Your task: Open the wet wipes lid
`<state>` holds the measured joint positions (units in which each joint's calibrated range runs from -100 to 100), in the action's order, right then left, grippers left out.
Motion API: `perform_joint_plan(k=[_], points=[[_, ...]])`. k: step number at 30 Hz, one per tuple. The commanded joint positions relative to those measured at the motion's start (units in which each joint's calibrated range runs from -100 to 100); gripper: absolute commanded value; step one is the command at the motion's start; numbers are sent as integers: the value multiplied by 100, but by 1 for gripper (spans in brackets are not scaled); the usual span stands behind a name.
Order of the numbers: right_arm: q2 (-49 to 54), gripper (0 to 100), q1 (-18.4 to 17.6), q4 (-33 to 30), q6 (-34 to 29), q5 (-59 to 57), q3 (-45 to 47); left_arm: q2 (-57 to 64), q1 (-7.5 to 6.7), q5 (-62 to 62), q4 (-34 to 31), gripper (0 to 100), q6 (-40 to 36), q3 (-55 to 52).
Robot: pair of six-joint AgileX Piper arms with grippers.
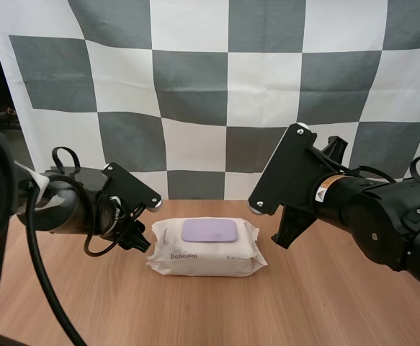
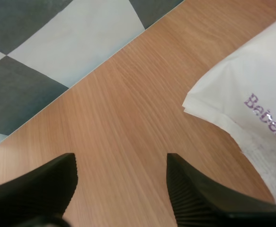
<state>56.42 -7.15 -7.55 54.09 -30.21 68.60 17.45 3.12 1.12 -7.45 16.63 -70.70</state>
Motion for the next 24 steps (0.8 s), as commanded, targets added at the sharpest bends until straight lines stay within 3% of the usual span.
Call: perform_joint_plan(k=[1,3,4,10,14,17,24], points=[[-4,45,-3,45,1,102,13,17,-5,484,-8,83,-28,-2],[-4,45,-3,65,1,164,13,143,-5,1076,-23,73,58,-2],[-4,45,-3,85,1,164,13,223,-5,1302,-23,73,120,-2],[-222,46,-3,91,1,164,13,1156,3,2227,172,88,330,-2],[-603,54,-3,91,1,167,13,1606,-4,2710,649,93,726,-2],[-760,58,-3,149,1,167,13,1684,-4,2950,1547,93,1318,-2],[-760,58,-75,264,1,167,13,1645,-4,4006,4377,93,3089,-2]])
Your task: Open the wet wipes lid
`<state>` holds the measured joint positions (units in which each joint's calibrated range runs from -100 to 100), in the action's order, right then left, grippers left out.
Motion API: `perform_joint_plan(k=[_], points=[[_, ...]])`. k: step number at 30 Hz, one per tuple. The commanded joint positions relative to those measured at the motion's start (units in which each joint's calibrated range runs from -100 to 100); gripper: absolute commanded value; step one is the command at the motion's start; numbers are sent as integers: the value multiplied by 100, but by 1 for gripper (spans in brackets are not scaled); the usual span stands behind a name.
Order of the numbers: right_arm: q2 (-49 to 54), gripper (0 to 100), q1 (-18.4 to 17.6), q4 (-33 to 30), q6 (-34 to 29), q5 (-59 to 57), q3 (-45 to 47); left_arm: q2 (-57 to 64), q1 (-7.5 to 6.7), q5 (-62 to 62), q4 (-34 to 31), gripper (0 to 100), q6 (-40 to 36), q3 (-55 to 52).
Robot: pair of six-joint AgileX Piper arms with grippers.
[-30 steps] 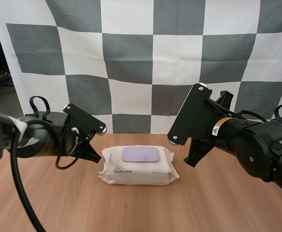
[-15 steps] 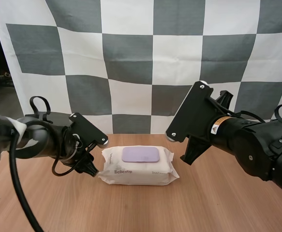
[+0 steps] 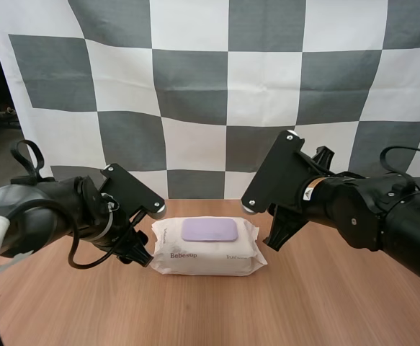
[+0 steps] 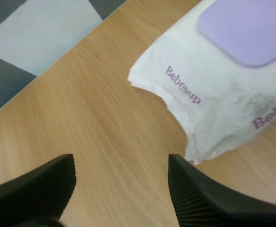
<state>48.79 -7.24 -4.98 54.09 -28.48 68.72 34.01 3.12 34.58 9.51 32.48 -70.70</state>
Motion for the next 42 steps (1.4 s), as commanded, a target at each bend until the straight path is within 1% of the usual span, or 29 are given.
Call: perform_joint_plan(k=[1,2,3,7,10,14,23,28,29,31,32,35,36,38,42], points=[[3,58,-109,7,1,-23,1,-12,-4,854,3075,93,1861,-2],[3,58,-193,11,1,-95,1,-12,-4,1006,3518,93,2223,-2],[3,58,-246,22,1,-121,1,-12,-4,1050,3699,93,2397,-2],[17,58,-382,87,1,-134,1,-119,-4,1549,4044,93,2797,-2],[17,58,-412,132,1,-134,1,-233,-4,1313,4370,93,3162,-2],[17,58,-412,132,1,-134,1,-515,-4,1310,4987,93,3933,-2],[17,58,-412,140,1,-157,1,-1406,-4,996,5807,93,4896,-2],[17,58,-412,167,1,-190,1,-1488,-4,887,6029,93,5219,-2],[17,58,-412,167,1,-190,1,-1488,-4,887,6069,91,5241,-2],[17,58,-412,178,1,-204,1,-1488,-4,910,6131,81,5254,-2],[17,58,-412,164,1,-225,1,-1488,-4,910,6158,71,5254,-2],[17,58,-412,83,27,-274,1,-1488,-4,910,6241,30,5254,-2],[17,58,-412,72,72,-291,1,-1488,-4,927,6241,20,5254,-2],[17,58,-412,33,83,-289,1,-1488,-4,925,6192,10,5254,-2],[17,58,-412,33,83,-326,1,-1488,-4,925,6024,9,5254,-2]])
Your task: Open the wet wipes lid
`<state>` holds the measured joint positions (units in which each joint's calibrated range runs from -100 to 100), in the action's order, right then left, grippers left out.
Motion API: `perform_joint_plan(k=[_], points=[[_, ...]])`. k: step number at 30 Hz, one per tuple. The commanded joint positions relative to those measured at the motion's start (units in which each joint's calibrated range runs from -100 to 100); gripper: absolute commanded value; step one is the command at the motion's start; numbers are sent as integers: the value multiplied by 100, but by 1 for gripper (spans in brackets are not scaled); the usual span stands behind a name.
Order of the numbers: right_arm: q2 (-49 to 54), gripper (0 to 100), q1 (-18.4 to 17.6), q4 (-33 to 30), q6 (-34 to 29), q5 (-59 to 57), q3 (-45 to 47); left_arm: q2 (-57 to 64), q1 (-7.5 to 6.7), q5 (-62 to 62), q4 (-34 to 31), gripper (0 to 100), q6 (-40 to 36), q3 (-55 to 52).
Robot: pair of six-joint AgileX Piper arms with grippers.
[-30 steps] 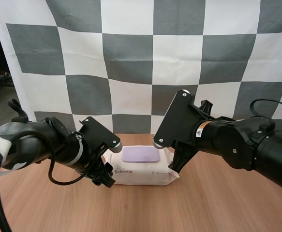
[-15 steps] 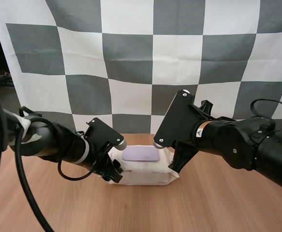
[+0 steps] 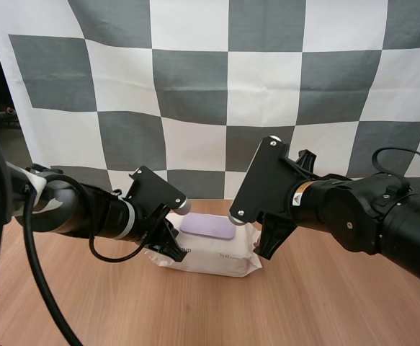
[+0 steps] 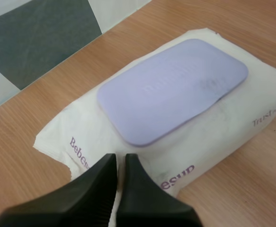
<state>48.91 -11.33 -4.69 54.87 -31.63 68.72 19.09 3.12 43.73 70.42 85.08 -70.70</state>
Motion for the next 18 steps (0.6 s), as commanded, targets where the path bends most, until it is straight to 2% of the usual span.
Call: perform_joint_plan(k=[1,4,8,9,10,18], points=[[4,58,-4,-27,4,-1,1,5,-4,35,-180,11,-6,-2],[4,58,-4,-165,4,-1,1,5,-4,111,-603,29,-257,-2],[4,58,-4,-253,4,-74,1,5,13,40,-843,76,-365,-2],[4,58,-4,-251,4,-142,1,5,13,-61,-841,85,-375,-2],[4,58,-4,-251,4,-199,1,5,13,-196,-841,90,-375,-2],[4,58,-4,-251,4,-437,1,-6,13,-621,-1071,91,-366,-2]])
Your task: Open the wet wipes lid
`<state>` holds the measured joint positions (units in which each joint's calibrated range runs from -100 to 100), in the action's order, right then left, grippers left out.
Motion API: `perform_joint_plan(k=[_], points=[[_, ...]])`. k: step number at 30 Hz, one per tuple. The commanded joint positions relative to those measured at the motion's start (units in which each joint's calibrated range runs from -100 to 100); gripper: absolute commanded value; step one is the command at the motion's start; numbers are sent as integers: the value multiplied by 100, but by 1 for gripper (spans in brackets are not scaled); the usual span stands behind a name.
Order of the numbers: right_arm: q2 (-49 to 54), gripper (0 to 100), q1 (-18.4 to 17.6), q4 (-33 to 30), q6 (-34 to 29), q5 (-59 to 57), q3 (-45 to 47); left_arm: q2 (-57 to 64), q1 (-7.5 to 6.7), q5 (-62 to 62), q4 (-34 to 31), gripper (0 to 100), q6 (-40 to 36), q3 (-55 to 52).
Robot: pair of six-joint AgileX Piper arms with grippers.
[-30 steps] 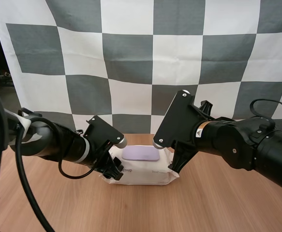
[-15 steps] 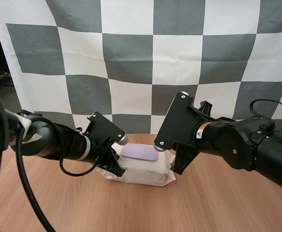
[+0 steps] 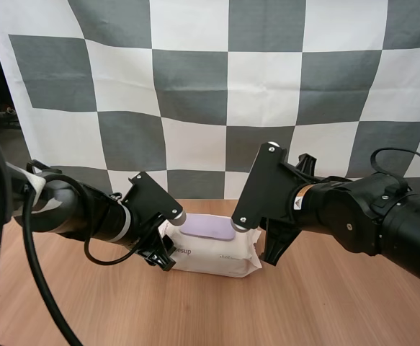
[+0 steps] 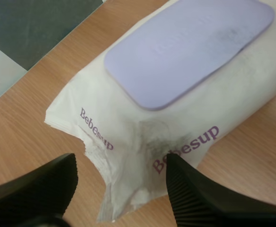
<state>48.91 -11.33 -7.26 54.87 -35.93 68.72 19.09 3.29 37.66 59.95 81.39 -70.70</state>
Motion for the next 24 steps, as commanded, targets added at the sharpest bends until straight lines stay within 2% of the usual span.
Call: perform_joint_plan(k=[1,9,12,15,19,20,21,24], points=[[4,58,-4,6,4,-45,1,-60,-3,-14,-24,91,3,-2],[4,58,-4,6,4,-147,1,-746,-3,-132,-24,91,153,-2],[4,58,-4,6,4,-147,1,-735,-3,-111,74,86,300,-2],[4,58,-4,6,4,-113,1,-748,-3,243,270,69,424,-2],[4,57,-4,6,-5,-114,1,-777,-3,361,864,32,833,-2],[4,57,-4,6,-5,-114,1,-777,-3,361,926,29,870,-2],[4,57,-4,6,-5,-114,1,-777,-3,361,967,19,915,-2],[4,57,-4,6,-5,-114,1,-777,-3,416,967,4,881,-2]])
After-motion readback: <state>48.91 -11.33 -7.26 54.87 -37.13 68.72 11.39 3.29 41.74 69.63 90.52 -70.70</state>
